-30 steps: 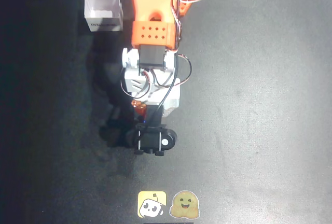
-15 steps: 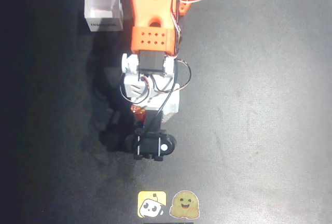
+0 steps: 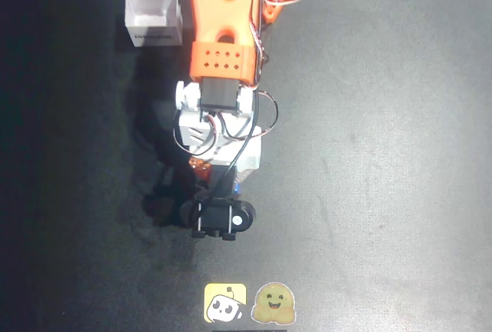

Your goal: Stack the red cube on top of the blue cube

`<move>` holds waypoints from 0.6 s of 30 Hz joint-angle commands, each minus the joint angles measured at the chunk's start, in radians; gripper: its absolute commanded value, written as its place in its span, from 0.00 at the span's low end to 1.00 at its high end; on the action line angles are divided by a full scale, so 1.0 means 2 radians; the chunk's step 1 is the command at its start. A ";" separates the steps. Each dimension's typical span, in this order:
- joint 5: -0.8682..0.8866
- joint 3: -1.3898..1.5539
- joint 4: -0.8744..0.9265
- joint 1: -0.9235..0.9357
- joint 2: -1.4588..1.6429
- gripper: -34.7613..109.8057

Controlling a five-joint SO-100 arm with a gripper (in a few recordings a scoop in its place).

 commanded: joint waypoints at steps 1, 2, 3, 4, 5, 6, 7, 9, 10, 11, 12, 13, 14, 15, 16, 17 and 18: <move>-0.003 -0.019 -0.005 0.002 0.002 0.24; -0.003 -0.019 -0.005 0.002 0.002 0.24; -0.003 -0.019 -0.005 0.002 0.002 0.24; -0.003 -0.019 -0.005 0.001 0.003 0.24; -0.003 -0.019 -0.005 0.000 0.003 0.24; -0.003 -0.019 -0.004 0.000 0.004 0.24; -0.003 -0.019 -0.004 0.000 0.005 0.24; -0.003 -0.019 -0.004 -0.001 0.005 0.24; -0.002 -0.019 -0.004 -0.002 0.005 0.24; -0.003 -0.019 -0.004 -0.002 0.005 0.24; -0.003 -0.019 -0.004 -0.002 0.005 0.24; -0.003 -0.019 -0.004 -0.002 0.005 0.24; -0.003 -0.019 -0.004 -0.002 0.005 0.24; -0.003 -0.019 -0.004 -0.002 0.005 0.24; -0.002 -0.018 -0.004 -0.002 0.005 0.24; -0.002 -0.018 -0.003 -0.002 0.005 0.25; -0.002 -0.018 -0.003 -0.002 0.005 0.26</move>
